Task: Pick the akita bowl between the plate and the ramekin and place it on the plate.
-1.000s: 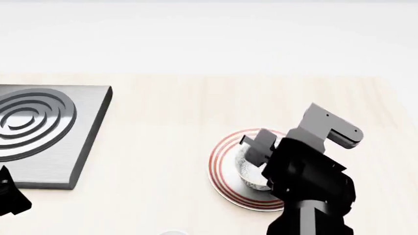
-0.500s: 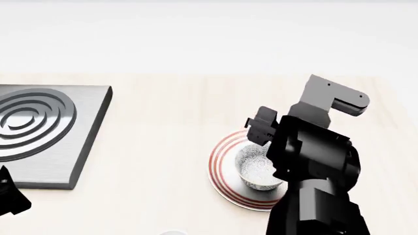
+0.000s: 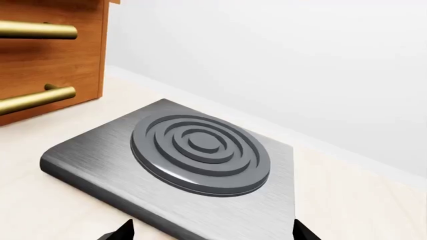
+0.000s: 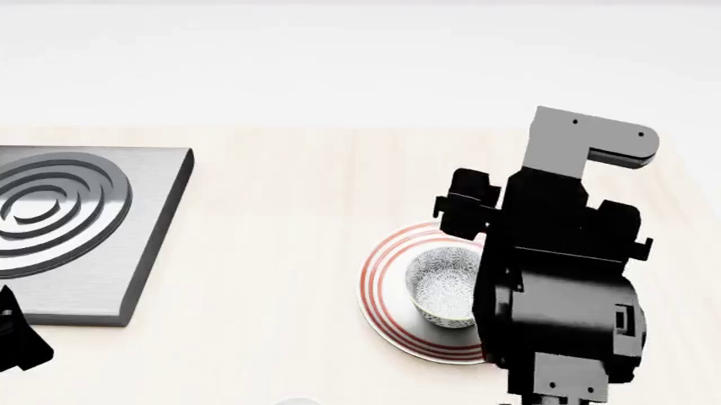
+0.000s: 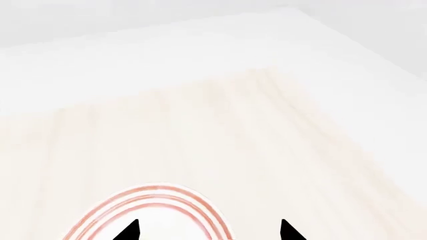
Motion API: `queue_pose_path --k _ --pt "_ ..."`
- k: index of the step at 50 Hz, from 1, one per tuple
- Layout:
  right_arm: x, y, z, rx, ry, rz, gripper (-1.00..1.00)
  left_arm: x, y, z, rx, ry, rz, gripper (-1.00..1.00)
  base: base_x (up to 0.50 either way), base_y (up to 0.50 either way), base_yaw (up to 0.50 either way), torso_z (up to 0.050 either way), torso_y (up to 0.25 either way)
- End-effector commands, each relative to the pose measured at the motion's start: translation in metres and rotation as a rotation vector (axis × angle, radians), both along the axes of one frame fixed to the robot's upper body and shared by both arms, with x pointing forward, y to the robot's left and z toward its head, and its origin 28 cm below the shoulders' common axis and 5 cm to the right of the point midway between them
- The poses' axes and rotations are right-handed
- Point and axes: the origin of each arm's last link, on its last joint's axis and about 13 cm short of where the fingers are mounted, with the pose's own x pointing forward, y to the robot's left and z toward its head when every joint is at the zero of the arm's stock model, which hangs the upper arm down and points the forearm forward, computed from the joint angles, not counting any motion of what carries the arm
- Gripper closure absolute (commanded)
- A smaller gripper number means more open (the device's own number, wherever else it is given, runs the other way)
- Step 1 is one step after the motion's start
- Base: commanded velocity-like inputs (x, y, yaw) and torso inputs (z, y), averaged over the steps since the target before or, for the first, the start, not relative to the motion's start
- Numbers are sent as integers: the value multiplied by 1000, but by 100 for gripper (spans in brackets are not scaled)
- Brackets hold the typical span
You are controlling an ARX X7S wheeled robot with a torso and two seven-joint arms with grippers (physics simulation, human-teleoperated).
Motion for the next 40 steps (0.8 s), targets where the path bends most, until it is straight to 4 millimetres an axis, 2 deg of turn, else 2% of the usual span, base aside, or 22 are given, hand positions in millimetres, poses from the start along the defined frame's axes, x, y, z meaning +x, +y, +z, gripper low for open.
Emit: queue_pose_path --k 1,16,25,40 --pt "-37 7 -4 -91 -114 59 -100 1 0 -1 4 -2 -2 -100 0 0 0 0 0" --pt "-80 0 -23 -237 -214 43 -100 0 -1 0 8 -5 -4 -100 0 0 0 0 0" --pt "-99 -2 -31 -312 -261 29 -100 0 -1 0 9 -6 -4 -100 0 0 0 0 0" --pt "-130 -9 -58 -454 -316 -55 -100 0 -1 0 13 -10 -4 -100 0 0 0 0 0"
